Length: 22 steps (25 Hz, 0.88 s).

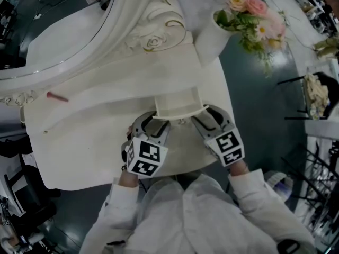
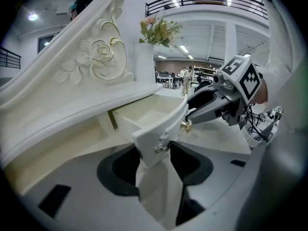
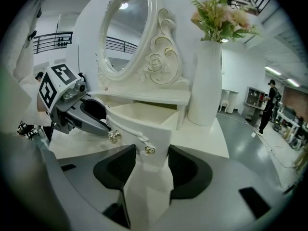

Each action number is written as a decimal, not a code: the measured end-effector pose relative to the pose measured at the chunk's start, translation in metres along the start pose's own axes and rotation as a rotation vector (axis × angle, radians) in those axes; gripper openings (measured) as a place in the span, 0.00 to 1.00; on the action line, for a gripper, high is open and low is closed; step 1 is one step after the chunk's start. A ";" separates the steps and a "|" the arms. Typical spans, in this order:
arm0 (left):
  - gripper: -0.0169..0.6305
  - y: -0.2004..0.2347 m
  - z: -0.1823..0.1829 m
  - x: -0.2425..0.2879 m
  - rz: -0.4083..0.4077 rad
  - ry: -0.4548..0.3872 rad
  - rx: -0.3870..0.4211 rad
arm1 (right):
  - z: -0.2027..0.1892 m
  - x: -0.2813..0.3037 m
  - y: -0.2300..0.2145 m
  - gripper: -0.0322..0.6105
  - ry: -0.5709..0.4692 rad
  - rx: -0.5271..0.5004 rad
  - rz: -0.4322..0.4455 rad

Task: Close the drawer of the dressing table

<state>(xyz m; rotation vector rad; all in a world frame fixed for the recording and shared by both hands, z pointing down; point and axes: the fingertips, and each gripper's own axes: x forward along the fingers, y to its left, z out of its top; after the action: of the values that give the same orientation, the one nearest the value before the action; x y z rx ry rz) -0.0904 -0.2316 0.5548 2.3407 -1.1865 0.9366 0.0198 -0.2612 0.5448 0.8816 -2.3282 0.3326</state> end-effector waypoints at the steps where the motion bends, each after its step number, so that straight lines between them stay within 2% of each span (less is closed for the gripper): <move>1: 0.33 0.000 0.000 0.000 0.000 0.002 -0.003 | 0.000 0.000 0.000 0.36 0.004 -0.001 0.000; 8: 0.33 0.000 0.000 -0.001 0.002 0.011 0.014 | 0.000 -0.002 -0.002 0.36 0.003 -0.048 -0.009; 13: 0.31 -0.001 -0.001 -0.004 0.053 -0.003 0.040 | 0.000 -0.005 0.000 0.35 0.035 -0.116 -0.038; 22: 0.31 0.004 -0.001 -0.008 0.093 -0.026 0.005 | 0.010 -0.002 -0.001 0.35 0.042 -0.183 -0.043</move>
<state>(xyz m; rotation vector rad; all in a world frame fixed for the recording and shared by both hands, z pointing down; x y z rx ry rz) -0.0973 -0.2294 0.5499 2.3252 -1.3150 0.9433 0.0169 -0.2656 0.5355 0.8254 -2.2555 0.1160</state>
